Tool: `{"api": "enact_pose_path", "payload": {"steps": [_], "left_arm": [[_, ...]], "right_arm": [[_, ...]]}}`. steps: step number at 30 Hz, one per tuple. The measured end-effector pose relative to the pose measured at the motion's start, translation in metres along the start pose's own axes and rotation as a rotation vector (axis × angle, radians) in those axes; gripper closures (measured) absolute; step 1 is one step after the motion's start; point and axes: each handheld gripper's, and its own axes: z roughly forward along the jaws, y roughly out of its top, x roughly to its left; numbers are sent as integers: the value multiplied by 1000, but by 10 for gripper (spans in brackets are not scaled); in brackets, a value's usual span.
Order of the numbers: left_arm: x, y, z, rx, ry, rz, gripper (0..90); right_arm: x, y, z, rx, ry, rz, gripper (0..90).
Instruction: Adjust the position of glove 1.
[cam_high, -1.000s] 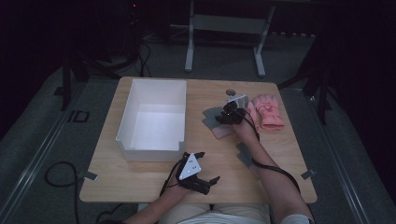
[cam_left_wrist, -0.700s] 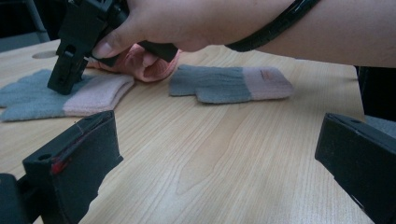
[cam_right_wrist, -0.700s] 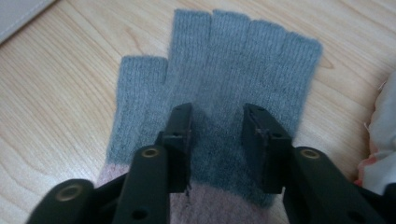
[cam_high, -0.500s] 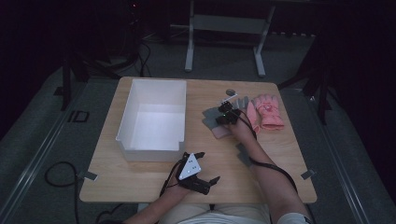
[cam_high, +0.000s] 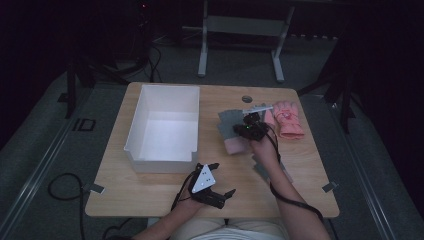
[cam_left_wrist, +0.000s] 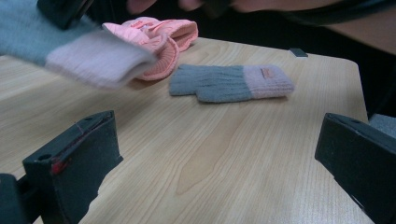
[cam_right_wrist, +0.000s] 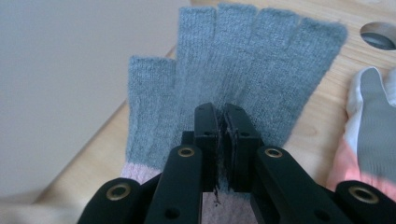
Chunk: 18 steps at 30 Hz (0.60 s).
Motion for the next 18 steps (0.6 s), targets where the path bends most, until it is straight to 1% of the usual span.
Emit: {"api": "enact_pose_path", "payload": {"steps": [2,3,4,5,6,7,8,10,11,12,14,15,16,18], "left_arm": [[0,0,0,-1,1,2,0],[-1,0,0,-2,2,1,0],[-1,0,0,-3,3,0,0],[-1,0,0,-3,3,1,0],[-1,0,0,-3,3,1,0],[-1,0,0,-3,2,3,0],[-1,0,0,-3,2,5,0],[-1,0,0,-2,2,6,0],[-1,0,0,-2,2,5,0],[-1,0,0,-3,2,6,0],[-2,0,0,0,2,11,0],[-2,0,0,0,4,12,0],[-2,0,0,0,4,12,0],[-2,0,0,-1,3,9,0]], "right_arm": [[11,-9,-14,-39,12,28,846],[15,-14,-20,-48,-2,26,846],[20,-23,-26,-66,-18,45,847],[22,-28,-28,-70,-17,57,846],[25,-38,-31,-79,-18,88,846],[27,-44,-32,-84,-17,105,846],[29,-51,-33,-87,-16,109,845],[34,-70,-28,-74,-11,131,846],[36,-75,-26,-66,-10,135,845],[37,-85,-21,-49,-16,147,845],[38,-97,-12,-23,-31,160,845],[37,-101,-9,-6,-34,165,845],[36,-105,-6,6,-38,184,845],[35,-111,0,16,-55,201,839]]}}
